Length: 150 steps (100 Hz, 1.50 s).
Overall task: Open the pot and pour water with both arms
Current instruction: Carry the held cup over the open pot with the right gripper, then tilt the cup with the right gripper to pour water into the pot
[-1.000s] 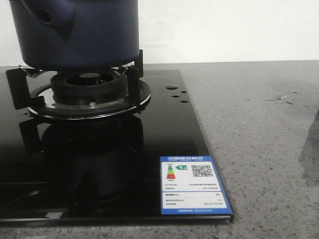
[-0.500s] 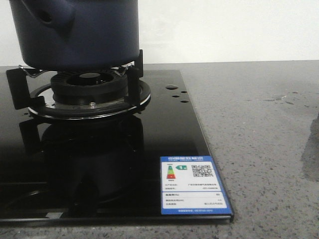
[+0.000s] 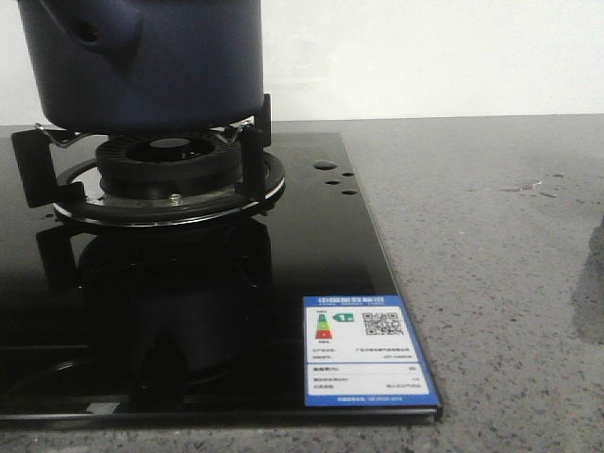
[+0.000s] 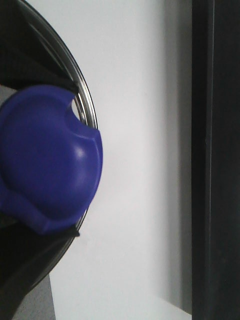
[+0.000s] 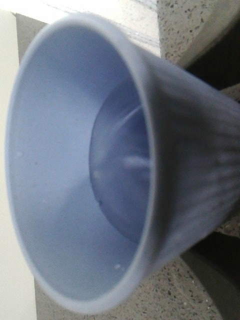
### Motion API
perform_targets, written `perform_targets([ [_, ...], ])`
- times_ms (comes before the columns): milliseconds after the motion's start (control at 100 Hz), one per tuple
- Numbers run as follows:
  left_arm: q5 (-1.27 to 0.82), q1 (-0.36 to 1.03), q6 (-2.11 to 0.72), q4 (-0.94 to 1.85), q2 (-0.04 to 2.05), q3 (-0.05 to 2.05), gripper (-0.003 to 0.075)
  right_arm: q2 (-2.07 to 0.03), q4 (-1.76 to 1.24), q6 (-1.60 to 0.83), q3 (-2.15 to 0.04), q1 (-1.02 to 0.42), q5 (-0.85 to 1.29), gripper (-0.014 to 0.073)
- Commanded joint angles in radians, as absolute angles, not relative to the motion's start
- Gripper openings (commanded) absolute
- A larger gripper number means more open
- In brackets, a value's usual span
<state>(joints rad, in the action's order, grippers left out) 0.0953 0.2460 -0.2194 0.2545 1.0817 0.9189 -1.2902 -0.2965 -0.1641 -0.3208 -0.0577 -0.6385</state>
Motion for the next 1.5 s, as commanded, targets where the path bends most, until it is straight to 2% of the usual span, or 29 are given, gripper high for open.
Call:
perform_targets([
  [0,0.221,0.245,-0.220,0.251,1.053,0.957,0.0369,-1.269,-0.284,-0.165,-0.348,-0.051,-0.738,0.0302],
  [340,0.221,0.245,-0.220,0.251,1.053,0.957,0.0369,-1.180,-0.173,-0.165,-0.360,-0.061,-0.715,0.0302],
  [520,0.221,0.245,-0.220,0.251,1.053,0.957,0.0369,-1.091,-0.099,-0.165,-0.465,-0.089,-0.510,0.0302],
  [760,0.221,0.245,-0.220,0.251,1.053,0.957,0.0369,-1.056,-0.078,-0.165,-0.694,-0.200,-0.203,0.0302],
  [1150,0.221,0.245,-0.220,0.251,1.053,0.957,0.0369,-1.197,-0.027,-0.167,-1.013,-0.387,0.057,0.0302],
  [1490,0.221,0.245,-0.220,0.251,1.053,0.957,0.0369,-1.356,0.169,-0.175,-1.287,-0.514,0.272,0.0302],
])
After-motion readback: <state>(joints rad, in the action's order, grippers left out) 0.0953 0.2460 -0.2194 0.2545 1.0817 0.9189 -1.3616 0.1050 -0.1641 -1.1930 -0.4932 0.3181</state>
